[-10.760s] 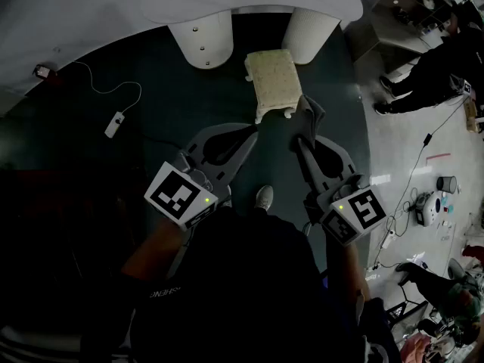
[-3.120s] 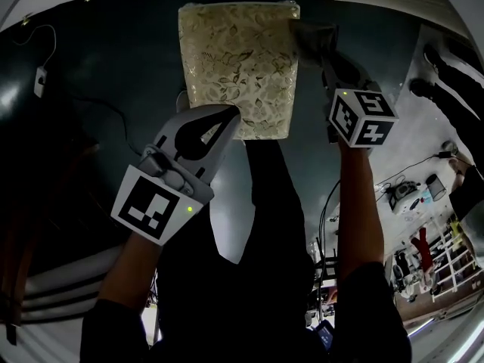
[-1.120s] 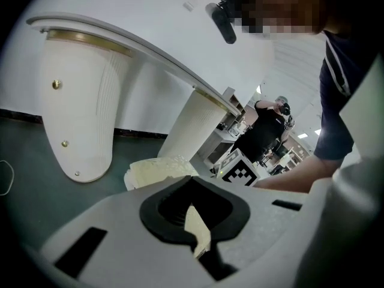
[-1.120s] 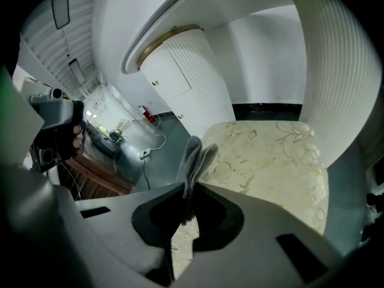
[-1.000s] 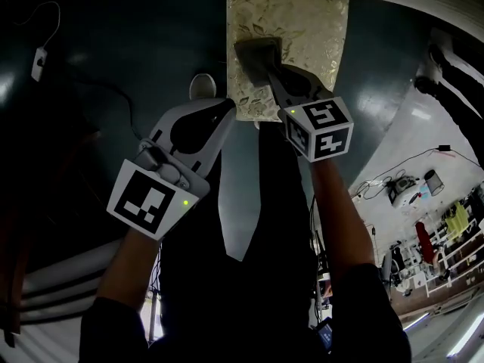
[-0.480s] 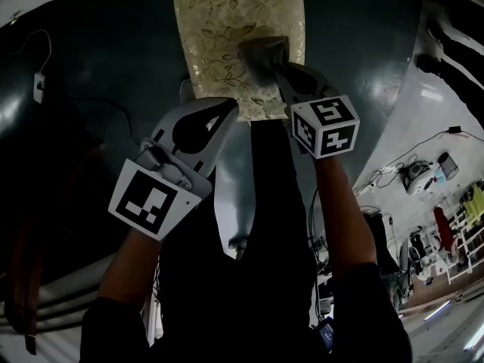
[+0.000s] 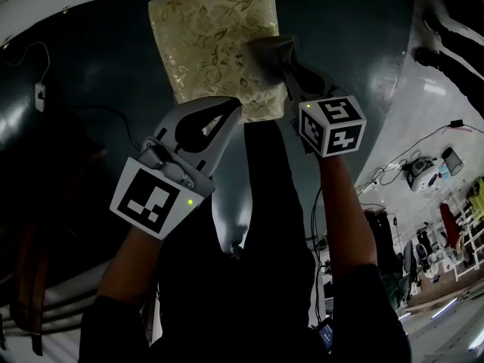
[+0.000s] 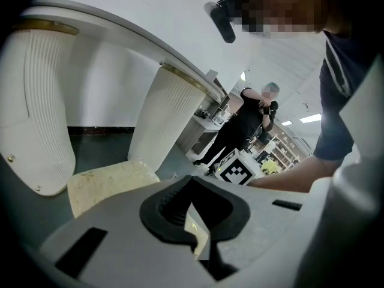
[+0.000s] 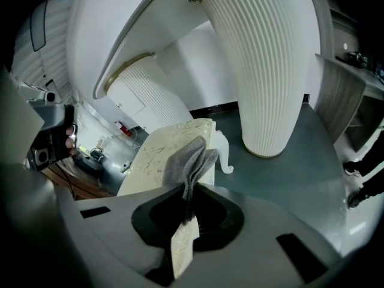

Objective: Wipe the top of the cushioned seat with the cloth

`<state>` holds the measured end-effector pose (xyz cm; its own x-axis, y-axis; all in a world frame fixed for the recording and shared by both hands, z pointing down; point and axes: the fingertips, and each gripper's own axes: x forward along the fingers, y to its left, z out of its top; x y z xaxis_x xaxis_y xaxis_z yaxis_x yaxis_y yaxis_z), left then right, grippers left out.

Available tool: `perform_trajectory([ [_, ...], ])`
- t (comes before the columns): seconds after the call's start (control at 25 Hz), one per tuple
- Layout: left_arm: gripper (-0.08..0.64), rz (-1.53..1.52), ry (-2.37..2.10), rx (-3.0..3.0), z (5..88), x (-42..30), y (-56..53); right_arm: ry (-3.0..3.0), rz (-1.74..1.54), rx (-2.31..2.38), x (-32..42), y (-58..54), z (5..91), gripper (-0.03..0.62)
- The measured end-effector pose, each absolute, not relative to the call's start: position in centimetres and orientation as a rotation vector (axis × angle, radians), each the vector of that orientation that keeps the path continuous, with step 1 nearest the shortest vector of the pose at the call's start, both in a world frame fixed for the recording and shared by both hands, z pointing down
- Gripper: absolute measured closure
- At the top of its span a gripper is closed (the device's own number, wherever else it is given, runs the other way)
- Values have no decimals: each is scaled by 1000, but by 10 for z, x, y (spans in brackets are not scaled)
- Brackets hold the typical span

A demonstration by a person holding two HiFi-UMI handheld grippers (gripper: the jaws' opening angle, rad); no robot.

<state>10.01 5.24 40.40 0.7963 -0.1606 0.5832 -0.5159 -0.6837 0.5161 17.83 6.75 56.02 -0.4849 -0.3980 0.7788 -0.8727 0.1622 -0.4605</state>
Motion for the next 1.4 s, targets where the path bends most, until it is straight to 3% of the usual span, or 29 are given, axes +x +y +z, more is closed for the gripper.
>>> perform_trajectory([
  [0.36,552,655,-469,2301,400,125,57,-1932,1249,1243,211,72,553,560],
  [0.64,552,618,-482,2319,390,100,60,-1947,1184,1268,193,71,531,560],
  [1.4,553,602,-662,2279,382,-91,70,-2105,1208,979,-48,97,513,560],
])
